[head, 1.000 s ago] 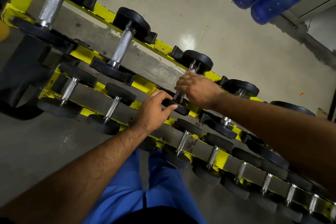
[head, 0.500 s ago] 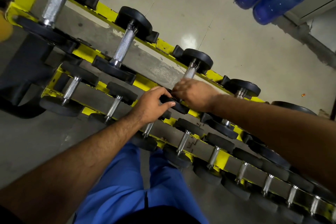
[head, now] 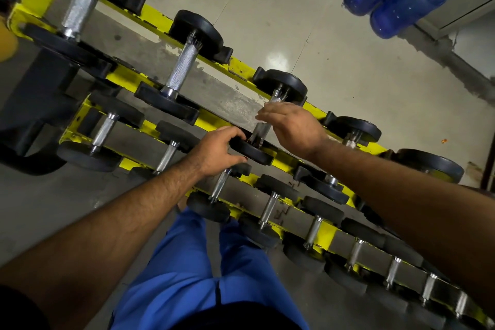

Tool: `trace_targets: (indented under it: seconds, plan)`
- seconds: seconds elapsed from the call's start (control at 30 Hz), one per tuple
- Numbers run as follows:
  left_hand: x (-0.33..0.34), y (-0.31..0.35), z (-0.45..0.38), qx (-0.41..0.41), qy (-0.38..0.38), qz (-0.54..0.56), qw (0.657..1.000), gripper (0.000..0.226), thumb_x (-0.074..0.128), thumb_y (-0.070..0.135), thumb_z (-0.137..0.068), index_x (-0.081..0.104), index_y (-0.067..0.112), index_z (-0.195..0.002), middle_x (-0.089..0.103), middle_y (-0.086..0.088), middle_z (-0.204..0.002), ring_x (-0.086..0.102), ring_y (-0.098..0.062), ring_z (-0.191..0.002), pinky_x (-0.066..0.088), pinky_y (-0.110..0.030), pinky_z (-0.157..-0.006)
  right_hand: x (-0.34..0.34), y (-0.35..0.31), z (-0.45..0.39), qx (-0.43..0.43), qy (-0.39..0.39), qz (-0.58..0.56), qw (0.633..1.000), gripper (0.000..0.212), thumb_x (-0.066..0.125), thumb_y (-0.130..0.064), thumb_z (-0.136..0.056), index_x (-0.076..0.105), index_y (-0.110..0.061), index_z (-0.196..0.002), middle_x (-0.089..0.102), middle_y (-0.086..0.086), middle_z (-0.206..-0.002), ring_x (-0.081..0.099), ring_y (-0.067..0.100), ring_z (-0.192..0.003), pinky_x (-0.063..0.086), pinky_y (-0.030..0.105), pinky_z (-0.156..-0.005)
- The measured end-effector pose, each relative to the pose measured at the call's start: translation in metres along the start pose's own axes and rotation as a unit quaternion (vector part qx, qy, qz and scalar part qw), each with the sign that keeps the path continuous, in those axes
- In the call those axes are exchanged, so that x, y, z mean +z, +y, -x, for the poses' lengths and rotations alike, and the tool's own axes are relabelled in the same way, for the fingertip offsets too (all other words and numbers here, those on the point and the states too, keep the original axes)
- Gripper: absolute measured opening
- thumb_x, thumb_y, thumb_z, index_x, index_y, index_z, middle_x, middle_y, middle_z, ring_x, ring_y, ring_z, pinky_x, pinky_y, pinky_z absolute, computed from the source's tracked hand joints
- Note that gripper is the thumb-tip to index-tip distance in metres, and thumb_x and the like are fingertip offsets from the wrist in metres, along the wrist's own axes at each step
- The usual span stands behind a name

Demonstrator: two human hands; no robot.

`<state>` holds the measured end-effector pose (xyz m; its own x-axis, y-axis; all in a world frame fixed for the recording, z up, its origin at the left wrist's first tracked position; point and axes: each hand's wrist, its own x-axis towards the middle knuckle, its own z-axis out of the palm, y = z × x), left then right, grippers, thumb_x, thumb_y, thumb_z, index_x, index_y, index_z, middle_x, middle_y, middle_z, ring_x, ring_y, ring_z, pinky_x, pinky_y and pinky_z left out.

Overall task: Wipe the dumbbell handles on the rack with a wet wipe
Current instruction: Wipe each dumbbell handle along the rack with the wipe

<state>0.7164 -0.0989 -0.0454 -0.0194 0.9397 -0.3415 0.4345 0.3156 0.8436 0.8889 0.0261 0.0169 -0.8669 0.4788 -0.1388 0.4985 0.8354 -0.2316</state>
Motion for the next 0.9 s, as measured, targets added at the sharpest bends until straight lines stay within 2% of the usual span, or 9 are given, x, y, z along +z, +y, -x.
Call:
trace_targets:
  seconds: [0.1, 0.27, 0.47, 0.57, 0.67, 0.8, 0.9]
  plan:
    - [0.001, -0.001, -0.002, 0.002, -0.002, -0.035, 0.999, 0.039, 0.075, 0.008, -0.079, 0.062, 0.018, -0.115, 0.059, 0.005, -0.113, 0.057, -0.01, -0.095, 0.048, -0.027, -0.082, 0.001, -0.002, 0.003, 0.003, 0.016, 0.0, 1.0, 0.051, 0.026, -0.013, -0.093, 0.071, -0.006, -0.116, 0.07, 0.013, -0.119, 0.064, 0.03, -0.117, 0.048, 0.041, -0.1]
    - [0.007, 0.0, -0.004, 0.009, -0.003, -0.063, 0.998, 0.038, 0.072, 0.01, -0.082, 0.06, 0.017, -0.116, 0.06, 0.004, -0.109, 0.057, -0.013, -0.097, 0.049, -0.029, -0.081, 0.002, -0.005, -0.001, 0.011, 0.041, 0.001, 0.999, 0.033, 0.049, 0.003, -0.093, 0.07, -0.006, -0.117, 0.07, 0.013, -0.12, 0.063, 0.03, -0.118, 0.047, 0.042, -0.101]
    - [0.006, -0.001, -0.003, 0.059, -0.004, -0.105, 0.993, 0.029, 0.069, 0.01, -0.084, 0.059, 0.012, -0.11, 0.058, 0.001, -0.104, 0.056, -0.019, -0.094, 0.049, -0.033, -0.077, 0.0, 0.0, -0.006, 0.028, 0.035, 0.008, 0.999, 0.033, 0.053, 0.004, -0.091, 0.071, -0.007, -0.115, 0.069, 0.012, -0.121, 0.063, 0.028, -0.117, 0.05, 0.045, -0.101]
    - [0.005, -0.001, -0.003, 0.097, 0.016, -0.158, 0.982, 0.028, 0.067, 0.009, -0.083, 0.058, 0.013, -0.11, 0.056, 0.0, -0.106, 0.051, -0.018, -0.1, 0.046, -0.033, -0.08, -0.001, 0.001, -0.005, 0.025, 0.035, 0.015, 0.999, 0.032, 0.055, 0.004, -0.09, 0.072, -0.007, -0.115, 0.07, 0.012, -0.121, 0.063, 0.028, -0.117, 0.048, 0.043, -0.103]
    - [0.006, 0.007, -0.001, 0.158, 0.029, -0.244, 0.956, 0.032, 0.071, 0.01, -0.079, 0.058, 0.012, -0.107, 0.055, -0.004, -0.107, 0.048, -0.021, -0.104, 0.049, -0.036, -0.084, -0.002, 0.005, -0.005, 0.036, 0.046, 0.013, 0.998, 0.031, 0.055, 0.003, -0.091, 0.072, -0.007, -0.115, 0.07, 0.011, -0.121, 0.061, 0.028, -0.121, 0.048, 0.045, -0.104]
    - [0.014, 0.018, 0.004, 0.208, 0.042, -0.369, 0.905, 0.042, 0.08, 0.013, -0.07, 0.062, 0.01, -0.107, 0.057, -0.01, -0.1, 0.052, -0.026, -0.094, 0.051, -0.035, -0.069, -0.003, 0.008, 0.0, 0.047, 0.059, 0.015, 0.997, 0.032, 0.054, 0.004, -0.09, 0.072, -0.006, -0.115, 0.07, 0.012, -0.121, 0.062, 0.029, -0.121, 0.048, 0.046, -0.104]
    - [0.025, 0.025, 0.005, 0.236, 0.052, -0.425, 0.873, 0.047, 0.081, 0.009, -0.067, 0.063, 0.013, -0.11, 0.056, -0.008, -0.094, 0.052, -0.024, -0.089, 0.05, -0.034, -0.071, -0.002, 0.009, 0.003, 0.033, 0.072, 0.011, 0.997, 0.032, 0.05, 0.002, -0.09, 0.072, -0.004, -0.113, 0.07, 0.014, -0.119, 0.063, 0.031, -0.118, 0.049, 0.046, -0.101]
